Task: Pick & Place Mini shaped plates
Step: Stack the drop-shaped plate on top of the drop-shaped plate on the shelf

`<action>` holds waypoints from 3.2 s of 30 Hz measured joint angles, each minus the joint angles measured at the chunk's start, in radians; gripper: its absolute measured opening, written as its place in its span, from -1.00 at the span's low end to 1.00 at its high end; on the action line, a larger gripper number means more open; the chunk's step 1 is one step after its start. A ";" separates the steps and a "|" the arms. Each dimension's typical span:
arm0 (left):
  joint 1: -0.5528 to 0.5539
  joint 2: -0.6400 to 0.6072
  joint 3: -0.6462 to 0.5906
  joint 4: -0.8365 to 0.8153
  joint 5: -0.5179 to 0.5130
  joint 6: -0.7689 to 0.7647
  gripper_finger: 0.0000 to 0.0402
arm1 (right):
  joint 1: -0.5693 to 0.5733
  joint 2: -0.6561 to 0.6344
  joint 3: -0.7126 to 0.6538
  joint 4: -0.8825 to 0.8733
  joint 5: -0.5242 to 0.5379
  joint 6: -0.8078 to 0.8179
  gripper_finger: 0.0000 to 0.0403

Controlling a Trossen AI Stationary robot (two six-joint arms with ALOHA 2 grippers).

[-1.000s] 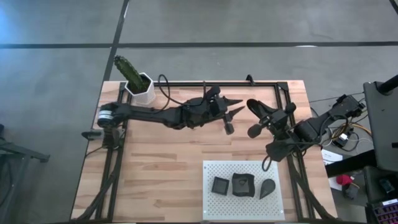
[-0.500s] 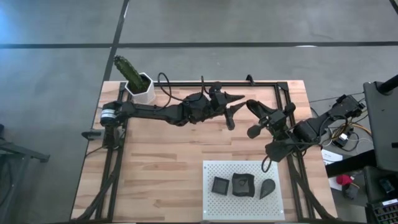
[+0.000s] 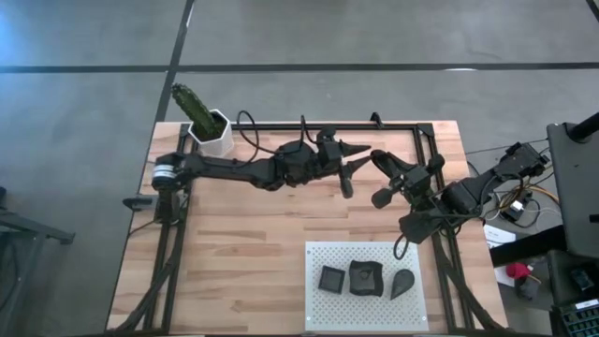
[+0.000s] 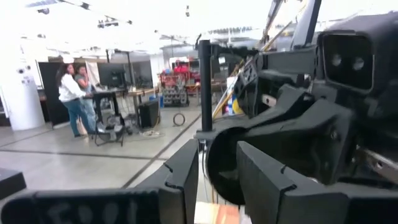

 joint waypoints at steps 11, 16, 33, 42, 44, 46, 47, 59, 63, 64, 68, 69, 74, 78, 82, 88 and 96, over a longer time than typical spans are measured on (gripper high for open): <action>0.012 0.060 0.022 0.052 0.002 0.000 -0.47 | 0.000 0.000 -0.001 0.000 0.000 -0.007 -0.94; 0.017 0.060 0.023 0.050 0.004 -0.004 -0.61 | 0.000 0.000 -0.002 0.005 0.000 -0.023 -0.94; 0.018 0.060 0.045 -0.001 0.001 0.019 -0.99 | 0.000 -0.002 -0.002 0.026 -0.004 -0.082 -0.82; 0.020 0.060 0.104 -0.196 -0.010 0.093 -1.00 | 0.022 -0.002 0.004 0.048 -0.035 -0.166 -0.40; 0.020 0.060 0.125 -0.265 -0.010 0.147 -1.00 | 0.030 -0.002 0.015 0.047 -0.084 -0.202 -0.35; 0.020 0.060 0.148 -0.338 -0.010 0.209 -1.00 | 0.031 -0.003 0.025 0.045 -0.140 -0.254 -0.32; 0.020 0.060 0.158 -0.368 -0.010 0.239 -1.00 | 0.031 -0.003 0.030 0.044 -0.172 -0.288 -0.32; -0.003 0.059 0.168 -0.432 -0.047 0.437 -1.00 | 0.031 -0.004 0.036 0.042 -0.283 -0.504 -0.37; -0.020 0.059 0.167 -0.432 -0.064 0.480 -1.00 | 0.031 -0.004 0.036 0.033 -0.315 -0.516 -0.41; -0.026 0.059 0.167 -0.432 -0.064 0.491 -1.00 | 0.031 -0.004 0.036 0.031 -0.315 -0.517 -0.42; -0.049 0.058 0.167 -0.432 -0.106 0.509 -1.00 | 0.031 -0.004 0.036 0.024 -0.316 -0.518 -0.42; -0.054 0.058 0.167 -0.431 -0.118 0.519 -1.00 | 0.031 -0.004 0.036 0.022 -0.316 -0.518 -0.42; -0.078 0.057 0.167 -0.430 -0.160 0.550 -1.00 | 0.031 -0.004 0.036 0.012 -0.316 -0.517 -0.39; -0.088 0.056 0.167 -0.424 -0.169 0.557 -1.00 | 0.031 -0.004 0.036 0.012 -0.316 -0.517 -0.40; -0.096 0.056 0.169 -0.417 -0.230 0.593 -1.00 | 0.031 -0.004 0.035 0.011 -0.316 -0.517 -0.44; -0.112 0.053 0.174 -0.417 -0.273 0.633 -1.00 | 0.031 -0.004 0.035 0.004 -0.316 -0.517 -0.46; -0.134 0.032 0.168 -0.416 -0.274 0.646 -1.00 | 0.031 -0.004 0.035 -0.011 -0.316 -0.516 -0.45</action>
